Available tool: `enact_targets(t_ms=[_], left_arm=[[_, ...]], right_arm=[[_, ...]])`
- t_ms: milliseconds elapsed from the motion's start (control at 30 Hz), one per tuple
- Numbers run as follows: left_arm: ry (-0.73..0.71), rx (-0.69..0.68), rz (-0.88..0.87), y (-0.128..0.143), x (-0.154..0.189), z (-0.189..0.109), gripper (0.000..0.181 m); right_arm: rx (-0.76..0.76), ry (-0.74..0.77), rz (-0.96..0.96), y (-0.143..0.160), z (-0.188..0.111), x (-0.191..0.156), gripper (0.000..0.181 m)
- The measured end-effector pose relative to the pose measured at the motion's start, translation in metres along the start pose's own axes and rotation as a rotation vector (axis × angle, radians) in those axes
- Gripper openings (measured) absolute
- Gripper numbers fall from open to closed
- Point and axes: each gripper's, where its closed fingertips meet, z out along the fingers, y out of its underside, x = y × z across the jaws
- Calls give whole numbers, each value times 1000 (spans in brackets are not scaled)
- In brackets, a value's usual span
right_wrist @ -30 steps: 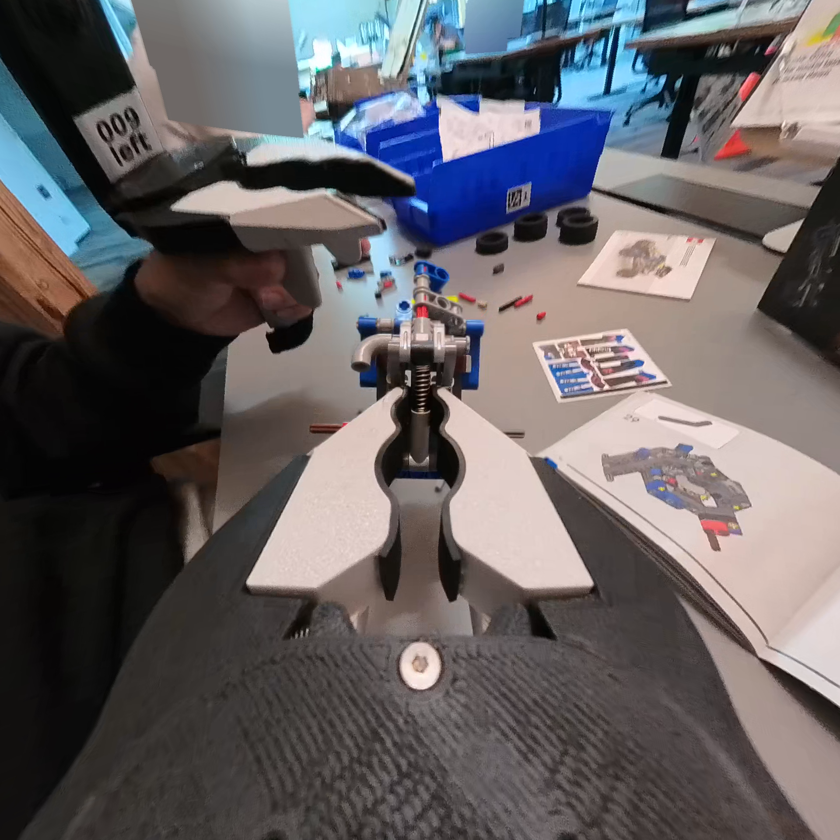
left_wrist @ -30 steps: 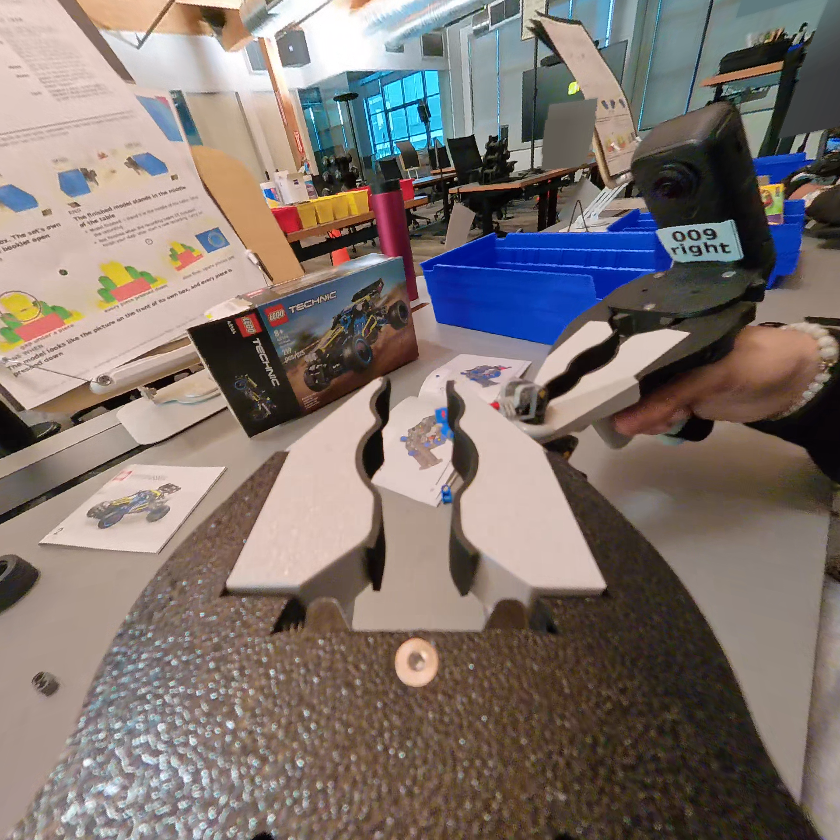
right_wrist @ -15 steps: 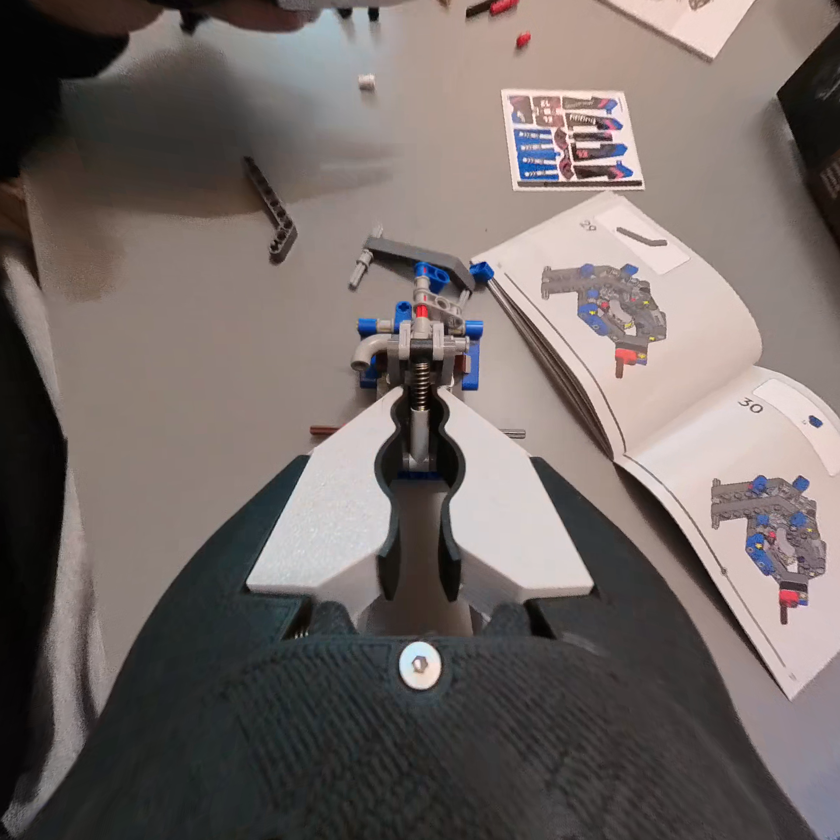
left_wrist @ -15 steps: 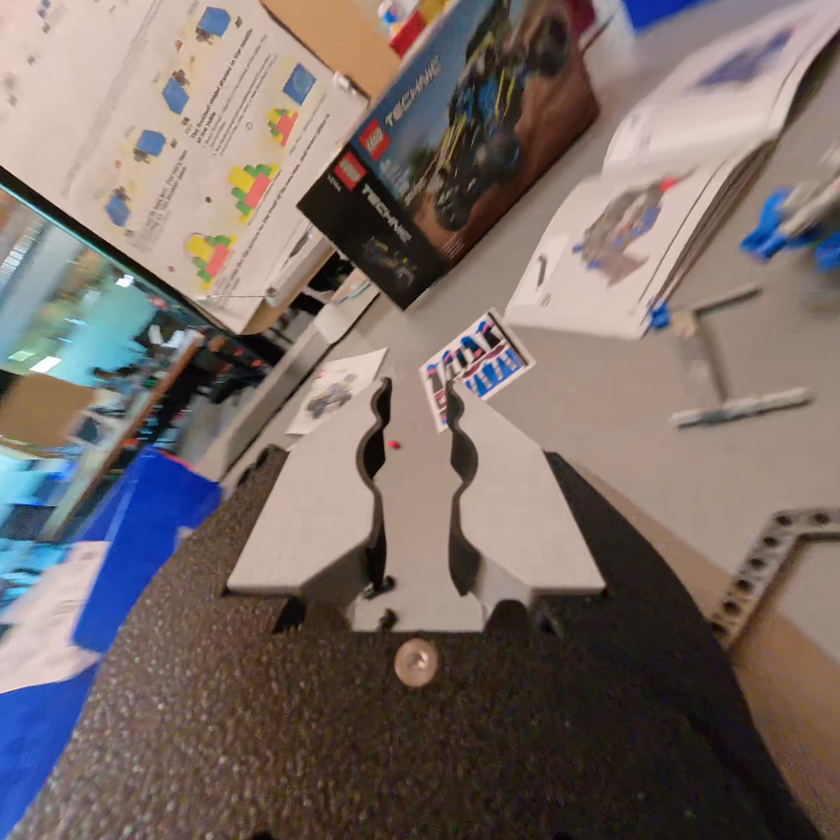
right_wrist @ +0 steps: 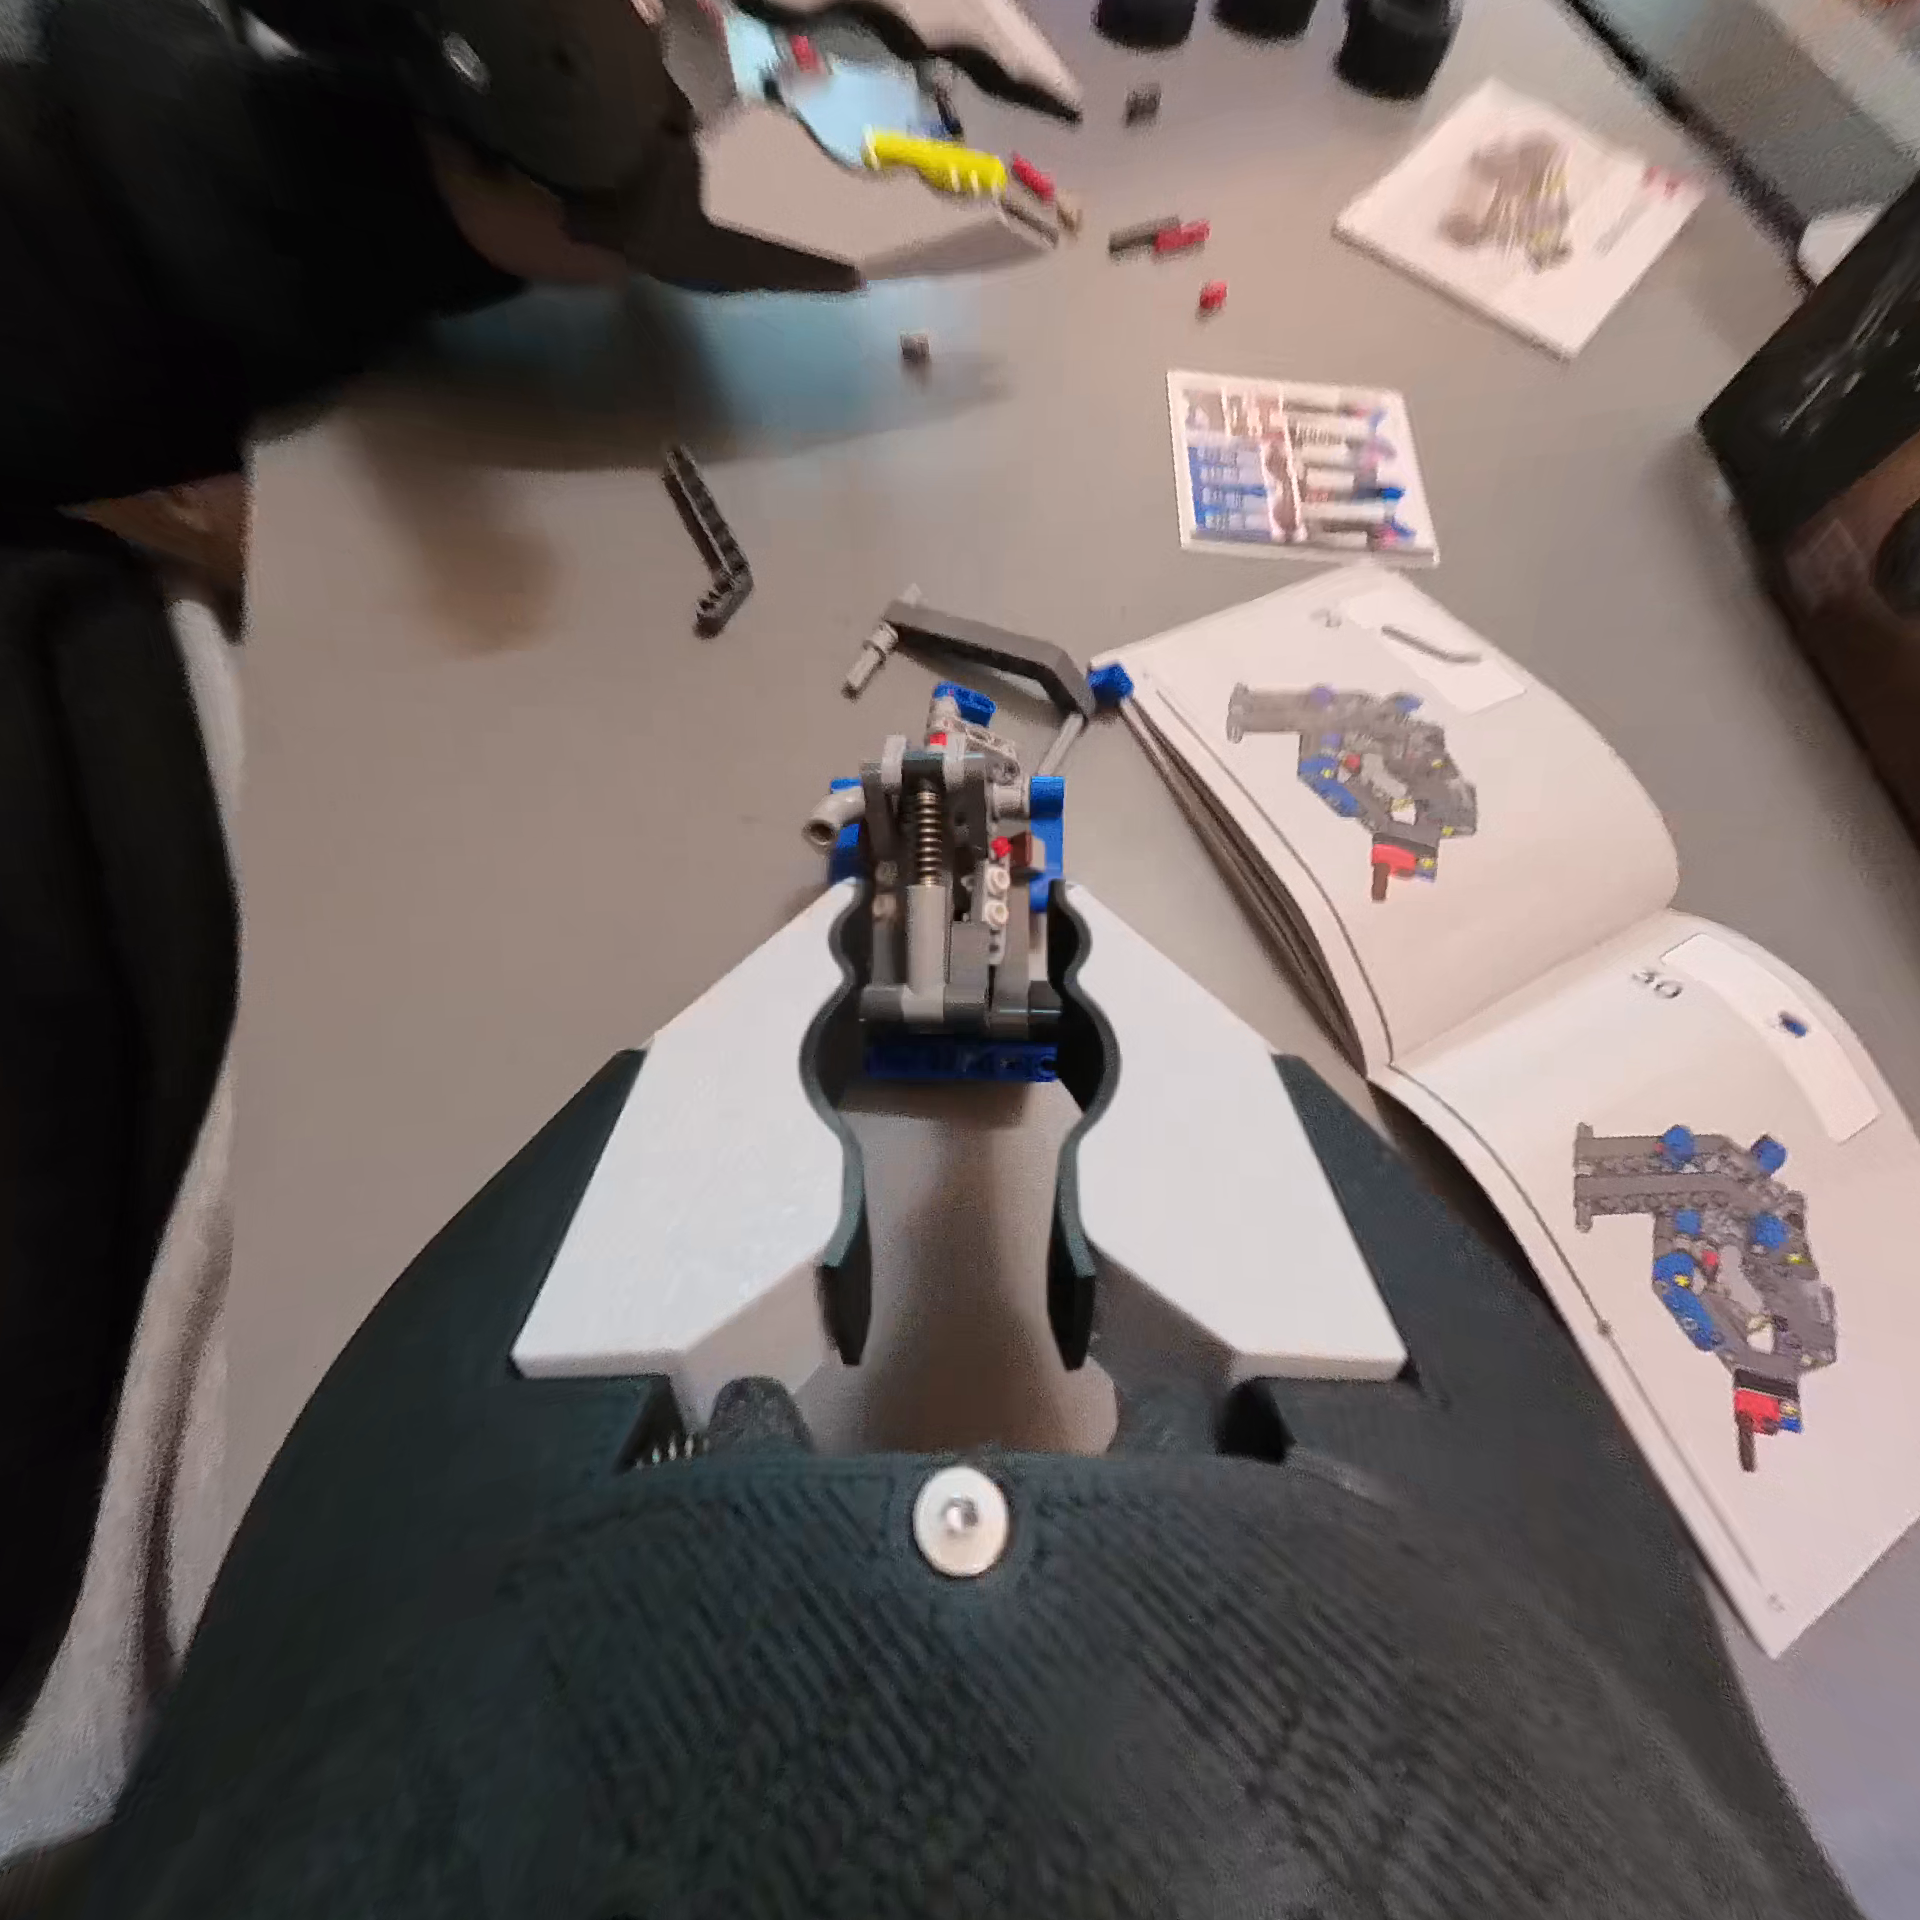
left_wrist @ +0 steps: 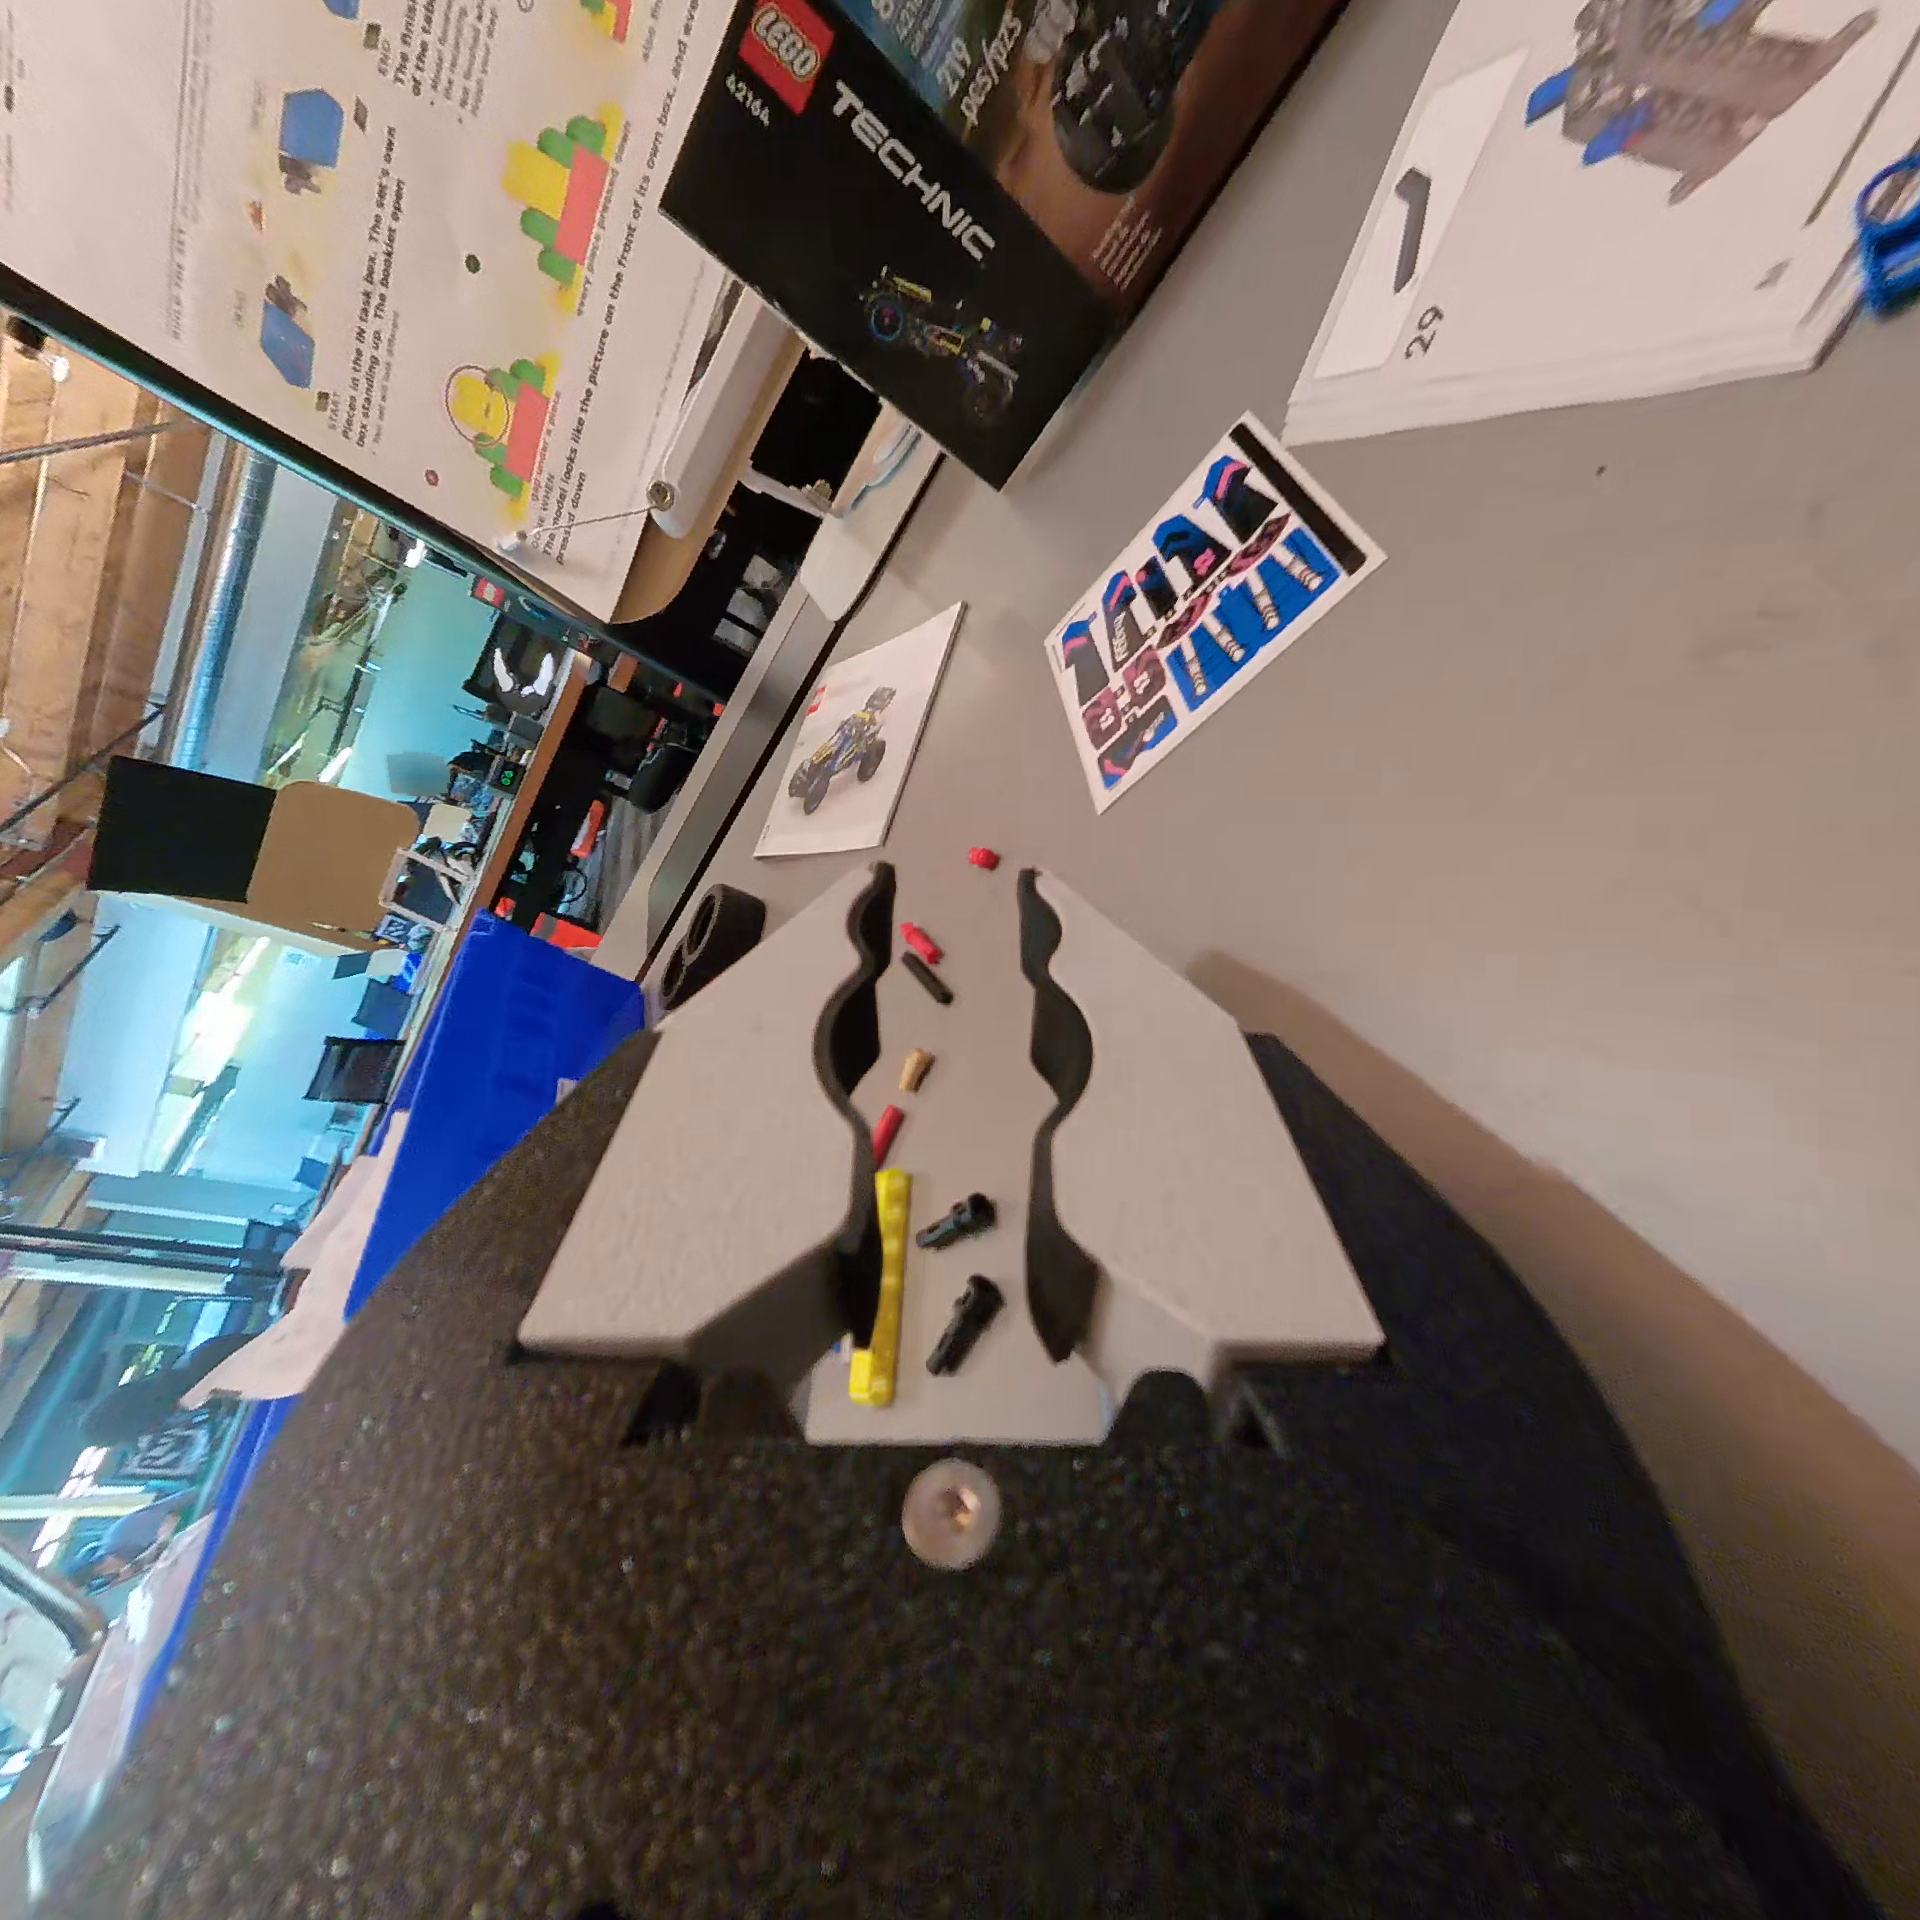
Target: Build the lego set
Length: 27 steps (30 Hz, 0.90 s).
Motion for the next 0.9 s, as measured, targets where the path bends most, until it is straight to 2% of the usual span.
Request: enact_targets(t_ms=[67, 133, 267, 333, 400, 567, 667, 767, 900], left_arm=[[-10, -16, 15, 4, -1, 1, 21], [-20, -30, 24, 9, -3, 2, 20], [-57, -60, 33, 19, -12, 4, 17], [-66, -82, 31, 26, -15, 6, 16], [-53, -101, 8, 30, -14, 10, 15], [-4, -161, 25, 38, -4, 20, 14], [-15, -150, 36, 38, -6, 19, 11], [-18, -128, 46, 36, -5, 17, 9], [-11, -56, 61, 22, -1, 14, 7]], right_arm=[[100, 25, -32, -8, -18, 6, 31], [143, 147, -8, -4, -34, 30, 29], [97, 435, 48, 26, -48, 85, 18], [144, 563, 48, 26, -53, 103, 8], [116, 653, 17, 29, -52, 118, 3], [-159, 688, -136, 44, -21, 159, 12], [-288, 573, -87, 65, 7, 156, 0], [-292, 556, -109, 61, 14, 146, 0], [-168, 339, 97, 46, 31, 112, 0]])
